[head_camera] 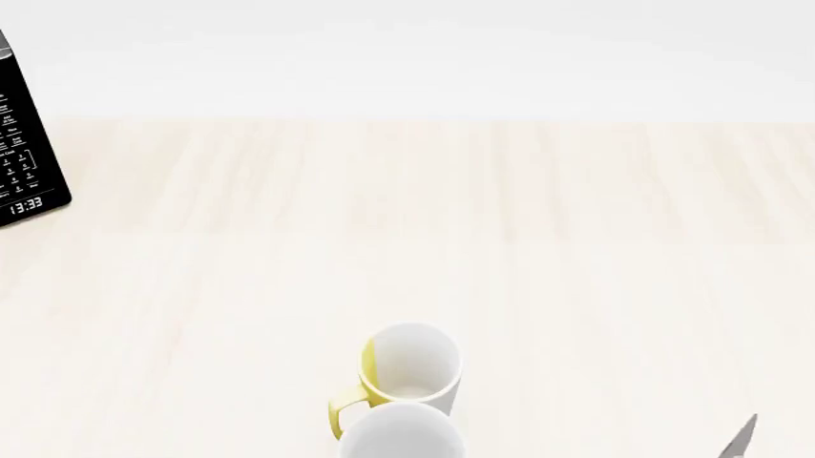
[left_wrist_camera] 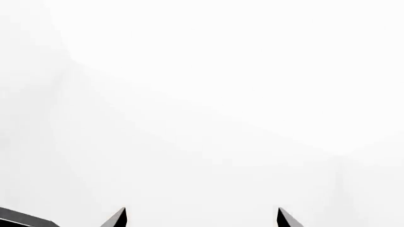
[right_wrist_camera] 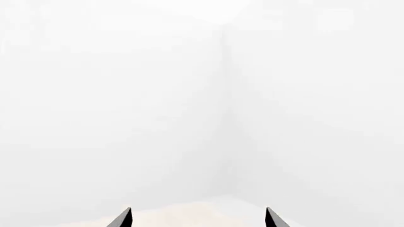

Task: Put the yellow and white mug to the front of the white mug.

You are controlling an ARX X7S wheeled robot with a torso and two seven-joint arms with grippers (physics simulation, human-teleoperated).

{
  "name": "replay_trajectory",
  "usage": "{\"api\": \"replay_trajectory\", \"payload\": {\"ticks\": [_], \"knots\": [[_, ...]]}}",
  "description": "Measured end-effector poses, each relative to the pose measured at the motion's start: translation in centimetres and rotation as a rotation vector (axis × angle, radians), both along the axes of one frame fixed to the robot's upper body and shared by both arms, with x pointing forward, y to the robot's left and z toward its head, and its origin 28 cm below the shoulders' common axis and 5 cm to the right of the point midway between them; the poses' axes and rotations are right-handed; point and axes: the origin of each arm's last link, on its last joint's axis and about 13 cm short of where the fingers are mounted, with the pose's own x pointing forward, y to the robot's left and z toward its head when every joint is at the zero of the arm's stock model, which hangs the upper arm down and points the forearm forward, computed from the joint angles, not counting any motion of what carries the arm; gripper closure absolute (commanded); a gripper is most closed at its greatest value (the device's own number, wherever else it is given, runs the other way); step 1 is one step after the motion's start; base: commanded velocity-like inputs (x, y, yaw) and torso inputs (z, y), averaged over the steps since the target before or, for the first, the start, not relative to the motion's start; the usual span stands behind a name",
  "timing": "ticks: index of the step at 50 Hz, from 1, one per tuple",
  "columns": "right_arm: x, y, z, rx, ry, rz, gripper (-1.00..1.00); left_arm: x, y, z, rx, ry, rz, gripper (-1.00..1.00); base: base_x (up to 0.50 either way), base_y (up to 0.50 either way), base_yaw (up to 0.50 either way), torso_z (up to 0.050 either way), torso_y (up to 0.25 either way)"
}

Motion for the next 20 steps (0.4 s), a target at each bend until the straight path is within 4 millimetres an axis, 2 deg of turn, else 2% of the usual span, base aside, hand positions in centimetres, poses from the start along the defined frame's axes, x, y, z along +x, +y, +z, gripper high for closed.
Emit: {"api": "replay_trajectory", "payload": {"ticks": [20], "knots": [[-1.5,-0.5,1.0,0.019,-0.157,-0.045,-1.0,-2.0,0.1,0.7,-0.06,-0.119,0.091,-1.0,0.0,0.0,0.0,0.0,0.0]]}}
